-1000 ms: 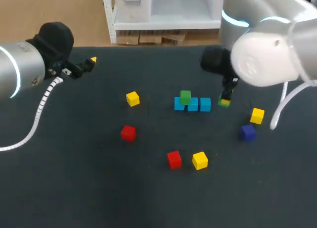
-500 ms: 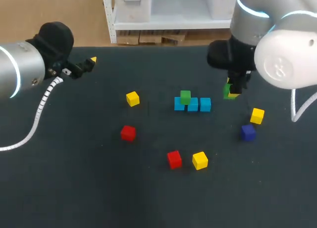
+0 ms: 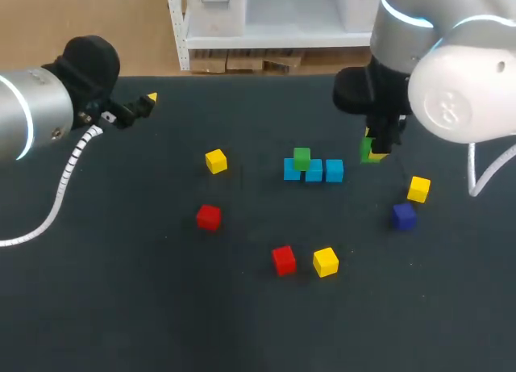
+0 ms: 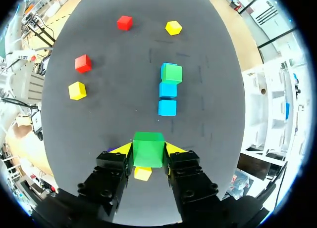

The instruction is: Place the blue cubes, place green cubes on the blue cubes, place the yellow cubes on the green cubes, then place the red cubes on the yellow cubes, and place purple cube on the red cubes.

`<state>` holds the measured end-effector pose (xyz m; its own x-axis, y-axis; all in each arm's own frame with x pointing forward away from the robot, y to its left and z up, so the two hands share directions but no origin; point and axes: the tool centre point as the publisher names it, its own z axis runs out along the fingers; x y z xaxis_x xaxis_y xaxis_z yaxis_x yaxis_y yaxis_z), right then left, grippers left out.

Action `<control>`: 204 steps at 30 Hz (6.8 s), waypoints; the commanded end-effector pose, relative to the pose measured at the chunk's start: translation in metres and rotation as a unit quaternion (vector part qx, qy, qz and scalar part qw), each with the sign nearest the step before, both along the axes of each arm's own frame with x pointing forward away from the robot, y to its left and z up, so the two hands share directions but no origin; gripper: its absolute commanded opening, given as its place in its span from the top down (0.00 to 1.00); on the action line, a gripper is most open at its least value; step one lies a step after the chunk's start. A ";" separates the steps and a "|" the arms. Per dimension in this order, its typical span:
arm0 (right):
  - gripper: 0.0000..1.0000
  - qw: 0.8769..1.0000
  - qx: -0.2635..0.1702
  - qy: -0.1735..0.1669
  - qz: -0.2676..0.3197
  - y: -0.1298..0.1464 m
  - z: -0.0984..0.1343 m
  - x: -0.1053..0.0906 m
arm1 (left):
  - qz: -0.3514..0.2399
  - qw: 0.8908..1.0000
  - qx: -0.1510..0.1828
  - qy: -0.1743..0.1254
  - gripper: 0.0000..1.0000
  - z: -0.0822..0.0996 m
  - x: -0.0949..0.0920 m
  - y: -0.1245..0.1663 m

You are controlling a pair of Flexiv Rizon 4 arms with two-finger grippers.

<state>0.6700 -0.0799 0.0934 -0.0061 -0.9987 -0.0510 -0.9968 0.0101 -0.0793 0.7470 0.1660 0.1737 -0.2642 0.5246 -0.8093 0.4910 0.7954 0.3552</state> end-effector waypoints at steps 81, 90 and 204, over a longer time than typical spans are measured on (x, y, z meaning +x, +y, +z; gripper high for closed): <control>1.00 0.995 -0.030 0.082 0.044 0.059 -0.064 0.049 | 0.001 1.000 0.000 -0.002 0.00 -0.001 0.000 -0.001; 1.00 0.995 -0.031 0.083 0.046 0.060 -0.065 0.050 | 0.001 1.000 0.000 -0.002 0.00 -0.001 0.000 -0.001; 0.00 0.996 -0.027 -0.010 -0.082 -0.038 -0.009 0.035 | 0.001 1.000 0.000 -0.002 0.00 -0.001 0.000 -0.001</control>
